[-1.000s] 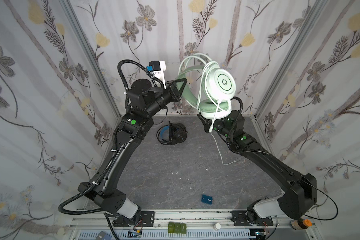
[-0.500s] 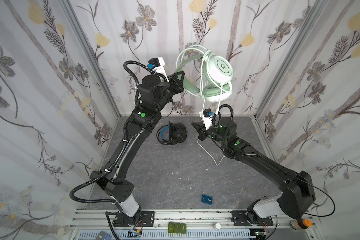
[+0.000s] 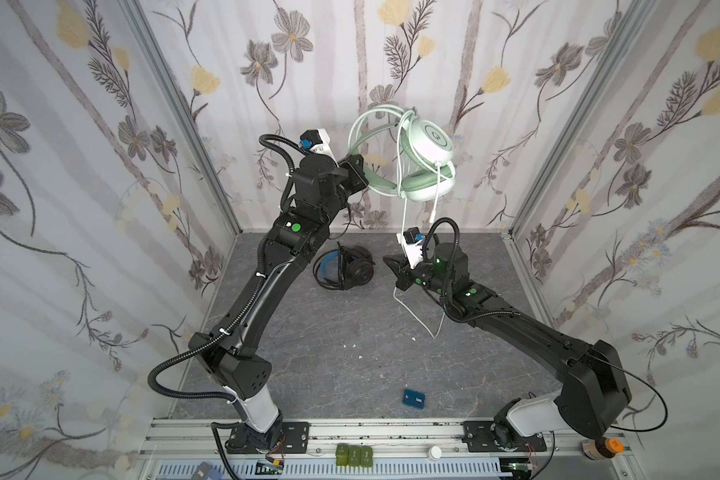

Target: Wrap the headphones

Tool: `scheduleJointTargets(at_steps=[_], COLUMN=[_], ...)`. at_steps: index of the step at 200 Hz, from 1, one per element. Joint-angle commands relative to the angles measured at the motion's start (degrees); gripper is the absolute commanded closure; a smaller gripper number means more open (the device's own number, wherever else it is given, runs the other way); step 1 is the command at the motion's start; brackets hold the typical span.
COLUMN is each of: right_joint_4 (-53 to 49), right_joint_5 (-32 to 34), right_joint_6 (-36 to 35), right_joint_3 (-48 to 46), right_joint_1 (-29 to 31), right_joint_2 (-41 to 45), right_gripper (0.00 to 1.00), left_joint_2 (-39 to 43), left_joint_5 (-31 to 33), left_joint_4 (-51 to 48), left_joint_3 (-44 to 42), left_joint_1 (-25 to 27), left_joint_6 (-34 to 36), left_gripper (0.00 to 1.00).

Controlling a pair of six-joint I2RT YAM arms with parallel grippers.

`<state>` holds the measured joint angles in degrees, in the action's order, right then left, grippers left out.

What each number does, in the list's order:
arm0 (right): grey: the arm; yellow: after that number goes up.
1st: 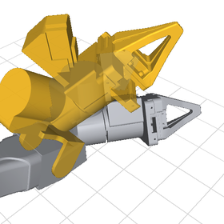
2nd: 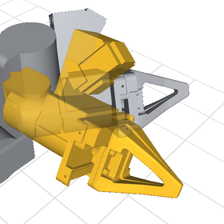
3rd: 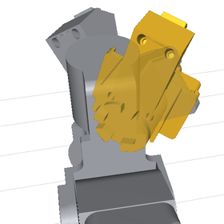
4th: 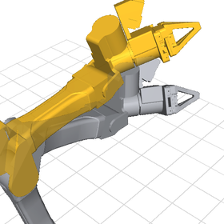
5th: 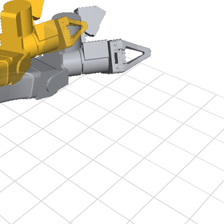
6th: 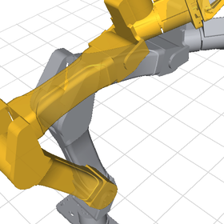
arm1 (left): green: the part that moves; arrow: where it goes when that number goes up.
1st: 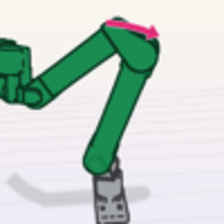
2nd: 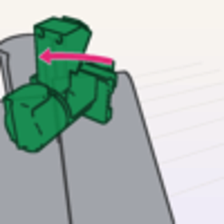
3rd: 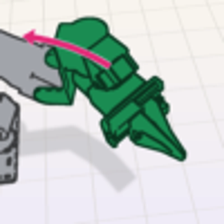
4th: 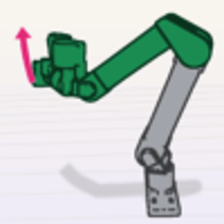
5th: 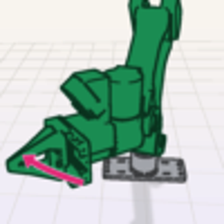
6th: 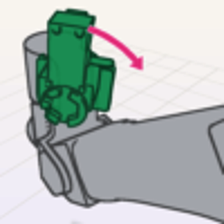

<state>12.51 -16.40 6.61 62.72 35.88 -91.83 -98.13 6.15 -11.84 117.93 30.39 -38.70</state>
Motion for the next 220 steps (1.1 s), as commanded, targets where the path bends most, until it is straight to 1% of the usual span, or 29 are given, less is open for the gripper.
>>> scheduleJointTargets(at_steps=[1, 40, 76, 91, 128, 150, 175, 184, 220], right_joint_4=[-2.8, -4.5, -7.3, -7.8, -9.4, -10.6, -11.9, -12.3, -14.5], right_joint_5=[0.2, 0.8, 1.6, 2.0, 2.8, 3.9, 5.4, 5.9, 7.8], right_joint_6=[0.5, 0.0, -0.2, -0.2, -1.0, -2.0, -3.2, -3.6, -6.1], right_joint_3=[0.2, 2.8, 5.0, 5.0, 5.6, 6.1, 6.1, 6.2, 8.0], right_joint_1=[0.1, 0.1, 0.2, 0.2, 0.5, 1.0, 1.8, 2.0, 2.7], right_joint_2=[-0.2, -0.7, -1.5, -1.3, -0.7, -0.1, 0.0, 1.9, 3.1], right_gripper=[0.97, 0.96, 0.96, 0.96, 0.96, 0.96, 0.96, 0.97, 0.97], left_joint_2=[-0.3, 0.4, 1.2, 0.9, -0.5, -2.5, -4.4, -5.1, -7.2], left_joint_5=[7.6, 14.1, 21.2, 23.8, 27.7, 29.3, 30.6, 31.4, 35.7], left_joint_4=[4.4, -0.5, -7.8, -11.0, -17.7, -22.0, -23.8, -24.6, -25.8], left_joint_3=[-0.3, -2.6, -4.4, -4.4, -4.5, -2.7, -2.2, -1.8, -1.6], left_joint_1=[0.2, 0.3, 0.2, 0.3, 0.3, 0.6, 1.0, 1.3, 3.2], left_joint_6=[-7.9, -7.9, -7.5, -6.2, -5.0, -3.7, -1.6, -0.7, 7.6], left_gripper=[1.0, 1.0, 1.0, 1.0, 1.0, 1.0, 1.0, 1.0, 1.0])
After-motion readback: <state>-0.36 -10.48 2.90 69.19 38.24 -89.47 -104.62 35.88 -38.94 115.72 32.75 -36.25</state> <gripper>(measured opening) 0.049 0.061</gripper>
